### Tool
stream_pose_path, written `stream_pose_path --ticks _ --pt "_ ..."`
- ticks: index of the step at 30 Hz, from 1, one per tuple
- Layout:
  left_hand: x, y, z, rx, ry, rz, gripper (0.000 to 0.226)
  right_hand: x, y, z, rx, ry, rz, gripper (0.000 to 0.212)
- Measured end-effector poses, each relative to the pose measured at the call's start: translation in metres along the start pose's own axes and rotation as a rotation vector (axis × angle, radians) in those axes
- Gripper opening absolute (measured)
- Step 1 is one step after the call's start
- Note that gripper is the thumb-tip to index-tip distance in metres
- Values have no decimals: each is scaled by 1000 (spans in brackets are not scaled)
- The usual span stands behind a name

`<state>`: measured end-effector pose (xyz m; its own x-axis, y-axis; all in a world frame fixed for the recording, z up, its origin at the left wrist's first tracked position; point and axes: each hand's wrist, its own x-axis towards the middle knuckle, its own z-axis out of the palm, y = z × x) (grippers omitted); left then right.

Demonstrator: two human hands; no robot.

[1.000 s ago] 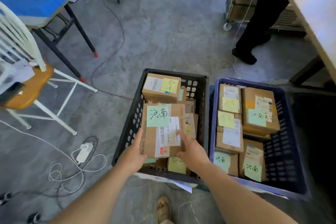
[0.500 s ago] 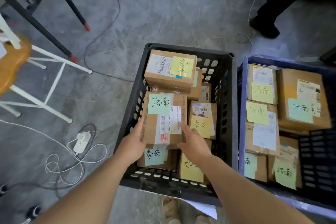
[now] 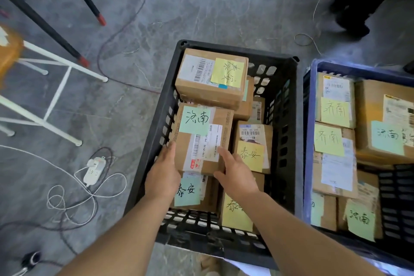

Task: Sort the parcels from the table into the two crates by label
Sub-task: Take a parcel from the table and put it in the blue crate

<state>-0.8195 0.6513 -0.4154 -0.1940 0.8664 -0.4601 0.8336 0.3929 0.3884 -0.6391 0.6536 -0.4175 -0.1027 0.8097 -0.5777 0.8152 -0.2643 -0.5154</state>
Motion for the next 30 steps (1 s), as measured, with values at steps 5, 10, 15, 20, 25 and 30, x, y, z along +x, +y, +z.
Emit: stream_pose_path --ticks 5,10,15,20,25,30 --pt "-26 3 -17 -107 33 37 72 -24 -6 -6 -8 -17 2 68" --pt "-84 10 -41 -50 2 22 72 -82 -14 -29 -3 -10 -45 68" --pt "-131 35 -62 -60 -44 90 77 -134 -13 -62 -31 63 -57 65" --pt "-164 72 -69 -42 -31 183 82 -173 3 -97 -45 149 -37 64" --pt "-193 122 -52 38 -20 278 82 -211 48 -130 7 219 -42 62" --pt "-228 188 -2 35 -54 356 84 -244 126 -162 17 272 12 62"
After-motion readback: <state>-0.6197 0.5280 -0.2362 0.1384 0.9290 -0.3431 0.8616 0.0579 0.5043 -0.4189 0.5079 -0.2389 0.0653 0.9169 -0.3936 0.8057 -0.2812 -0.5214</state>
